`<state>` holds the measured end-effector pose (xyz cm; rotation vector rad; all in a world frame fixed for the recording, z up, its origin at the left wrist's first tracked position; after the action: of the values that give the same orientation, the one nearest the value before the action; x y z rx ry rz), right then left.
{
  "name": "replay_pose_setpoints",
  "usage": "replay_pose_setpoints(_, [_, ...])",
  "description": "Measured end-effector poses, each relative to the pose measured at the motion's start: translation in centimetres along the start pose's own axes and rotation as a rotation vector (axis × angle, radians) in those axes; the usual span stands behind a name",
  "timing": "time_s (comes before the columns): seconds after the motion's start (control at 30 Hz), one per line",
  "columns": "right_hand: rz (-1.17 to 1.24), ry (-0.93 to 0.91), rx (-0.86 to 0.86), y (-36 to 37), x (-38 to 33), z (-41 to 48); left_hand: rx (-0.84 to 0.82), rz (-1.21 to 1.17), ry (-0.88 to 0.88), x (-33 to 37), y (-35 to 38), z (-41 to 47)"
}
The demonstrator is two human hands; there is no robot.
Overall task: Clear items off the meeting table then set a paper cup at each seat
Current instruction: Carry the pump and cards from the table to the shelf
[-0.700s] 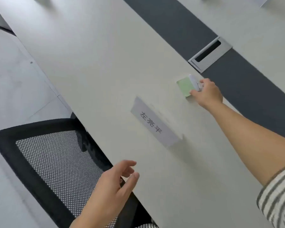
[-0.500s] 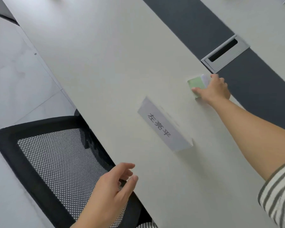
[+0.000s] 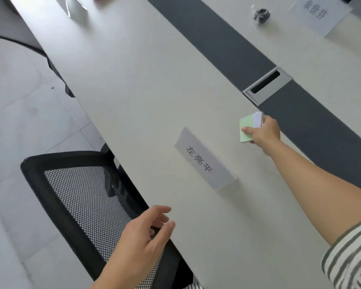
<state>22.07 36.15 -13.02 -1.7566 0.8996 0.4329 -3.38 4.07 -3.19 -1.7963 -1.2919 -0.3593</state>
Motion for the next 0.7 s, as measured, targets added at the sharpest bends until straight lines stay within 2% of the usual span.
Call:
replay_pose_setpoints(0.27, [0.154, -0.119, -0.055, -6.1, 0.1, -10.3, 0.032, -0.089, 0.106, 1.1, 0.2, -5.9])
replay_pose_setpoints(0.4, [0.196, -0.166, -0.137, -7.7, 1.1, -17.0, 0.058, -0.132, 0.126, 0.0, 0.9, -10.3])
replay_pose_setpoints(0.57, [0.192, -0.286, -0.189, -9.1, 2.3, -27.1, 0.114, -0.159, 0.137, -3.3, 1.8, -18.5])
replay_pose_setpoints(0.7, [0.167, -0.382, -0.277, -8.4, 2.9, -35.1, 0.159, -0.138, 0.088, -8.8, 2.0, -25.7])
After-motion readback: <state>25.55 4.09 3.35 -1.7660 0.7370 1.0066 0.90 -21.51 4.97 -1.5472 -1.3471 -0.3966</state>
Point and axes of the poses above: each hand's wrist, its own z-axis towards the middle knuckle, its own y-axis out of the palm, x = y × z, the point moved 8 cm from there along z, towards the middle knuckle, and after that the axes turned 6 degrees about -y, right-handed, at the moved point
